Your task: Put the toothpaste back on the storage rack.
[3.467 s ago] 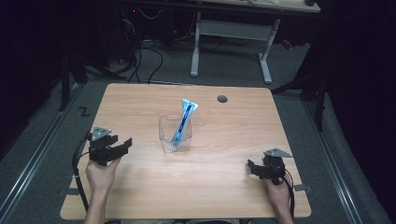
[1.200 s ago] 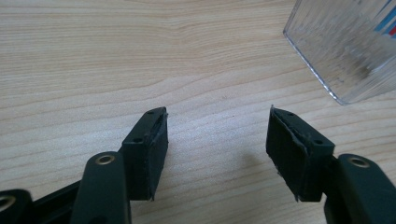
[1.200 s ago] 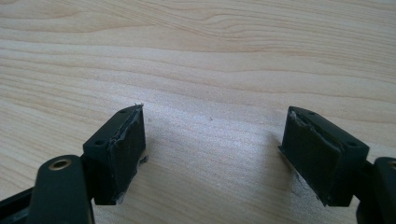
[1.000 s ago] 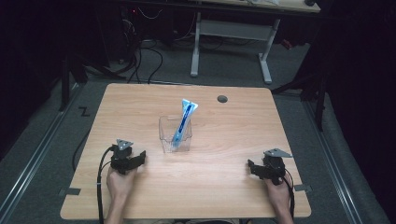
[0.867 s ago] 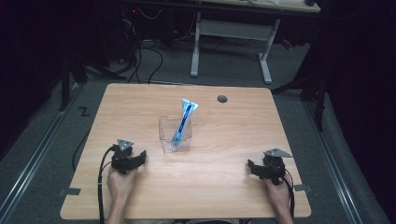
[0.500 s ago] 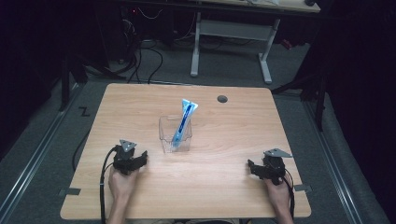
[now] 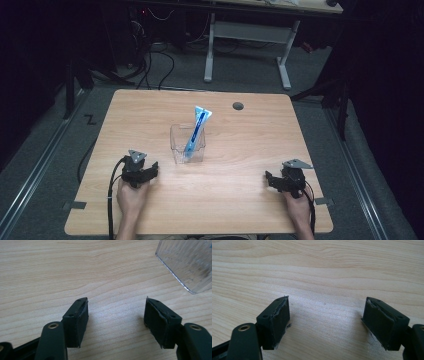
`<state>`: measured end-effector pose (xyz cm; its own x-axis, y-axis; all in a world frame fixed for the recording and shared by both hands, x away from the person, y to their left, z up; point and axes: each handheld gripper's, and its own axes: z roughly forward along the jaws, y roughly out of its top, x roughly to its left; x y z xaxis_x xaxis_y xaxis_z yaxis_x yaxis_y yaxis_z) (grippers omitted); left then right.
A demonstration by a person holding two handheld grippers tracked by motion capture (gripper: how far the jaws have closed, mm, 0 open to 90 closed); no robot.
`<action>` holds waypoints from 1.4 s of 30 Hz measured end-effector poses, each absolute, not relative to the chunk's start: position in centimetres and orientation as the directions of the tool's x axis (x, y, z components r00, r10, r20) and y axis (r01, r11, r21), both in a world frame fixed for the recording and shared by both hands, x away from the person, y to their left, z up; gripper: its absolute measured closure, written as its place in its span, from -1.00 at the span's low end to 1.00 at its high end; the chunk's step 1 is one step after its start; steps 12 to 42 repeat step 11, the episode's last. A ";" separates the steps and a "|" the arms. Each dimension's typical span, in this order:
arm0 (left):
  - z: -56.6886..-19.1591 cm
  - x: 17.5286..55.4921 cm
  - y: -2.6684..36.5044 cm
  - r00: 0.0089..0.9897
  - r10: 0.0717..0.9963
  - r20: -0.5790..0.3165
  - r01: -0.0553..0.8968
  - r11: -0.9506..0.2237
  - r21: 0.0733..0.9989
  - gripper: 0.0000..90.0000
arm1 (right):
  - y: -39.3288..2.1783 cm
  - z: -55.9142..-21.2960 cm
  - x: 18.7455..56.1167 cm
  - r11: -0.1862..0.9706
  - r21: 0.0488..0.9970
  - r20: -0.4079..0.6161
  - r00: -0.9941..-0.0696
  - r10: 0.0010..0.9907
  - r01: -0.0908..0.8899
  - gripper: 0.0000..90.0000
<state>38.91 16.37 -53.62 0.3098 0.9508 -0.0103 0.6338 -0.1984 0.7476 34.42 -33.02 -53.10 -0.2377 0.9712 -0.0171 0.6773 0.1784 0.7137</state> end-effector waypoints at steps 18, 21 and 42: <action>-53.6 38.9 16.4 0.302 0.953 -0.012 0.638 -0.193 0.746 -0.26 | -33.0 -53.1 34.4 0.177 0.713 -0.017 -0.236 0.972 0.678 -0.52; -53.6 38.9 16.4 0.302 0.953 -0.012 0.638 -0.193 0.746 -0.26 | -33.0 -53.1 34.4 0.177 0.713 -0.017 -0.236 0.972 0.678 -0.52; -53.6 38.9 16.4 0.302 0.953 -0.012 0.638 -0.193 0.746 -0.26 | -33.0 -53.1 34.4 0.177 0.713 -0.017 -0.236 0.972 0.678 -0.52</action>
